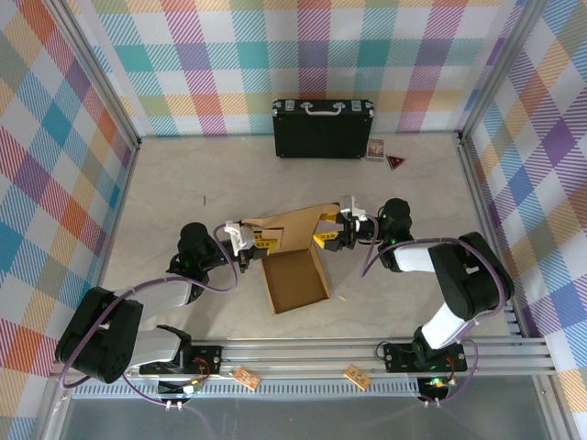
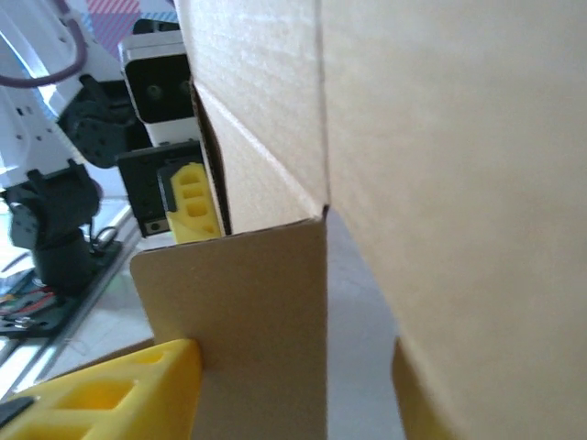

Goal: Fold the paper box

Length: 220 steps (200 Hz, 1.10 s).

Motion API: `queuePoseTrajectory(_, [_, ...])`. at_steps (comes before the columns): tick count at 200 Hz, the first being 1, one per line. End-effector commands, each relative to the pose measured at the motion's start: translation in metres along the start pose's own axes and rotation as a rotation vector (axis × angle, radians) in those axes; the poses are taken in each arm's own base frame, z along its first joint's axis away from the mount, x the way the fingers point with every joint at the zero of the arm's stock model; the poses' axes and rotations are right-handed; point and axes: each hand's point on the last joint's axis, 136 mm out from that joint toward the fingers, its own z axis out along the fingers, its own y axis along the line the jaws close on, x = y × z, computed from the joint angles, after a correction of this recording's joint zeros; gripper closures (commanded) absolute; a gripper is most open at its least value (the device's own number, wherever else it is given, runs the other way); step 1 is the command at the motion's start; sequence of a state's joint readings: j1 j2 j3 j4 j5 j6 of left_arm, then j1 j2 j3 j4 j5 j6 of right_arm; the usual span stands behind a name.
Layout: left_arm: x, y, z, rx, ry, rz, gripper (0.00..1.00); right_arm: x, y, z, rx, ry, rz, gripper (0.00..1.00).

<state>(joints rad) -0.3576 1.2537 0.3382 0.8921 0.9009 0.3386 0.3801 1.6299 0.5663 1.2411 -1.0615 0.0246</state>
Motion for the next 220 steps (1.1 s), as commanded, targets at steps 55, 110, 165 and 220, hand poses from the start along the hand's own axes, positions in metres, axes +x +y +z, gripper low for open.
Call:
queuePoseTrajectory(55, [-0.012,-0.007,0.006,0.067,-0.033,0.078,1.00,-0.007,0.009,0.010,-0.075,-0.005,-0.017,0.92])
queuePoseTrajectory(110, [-0.009,-0.004,0.008,0.056,-0.022,0.073,1.00,-0.007,0.006,0.008,-0.030,0.005,-0.043,1.00])
queuePoseTrajectory(165, [-0.008,-0.002,0.007,0.045,-0.016,0.073,1.00,-0.007,0.005,0.008,-0.016,0.004,-0.051,1.00])
queuePoseTrajectory(220, [-0.006,0.002,0.008,0.025,-0.009,0.078,1.00,-0.007,0.002,0.007,0.017,0.002,-0.064,1.00])
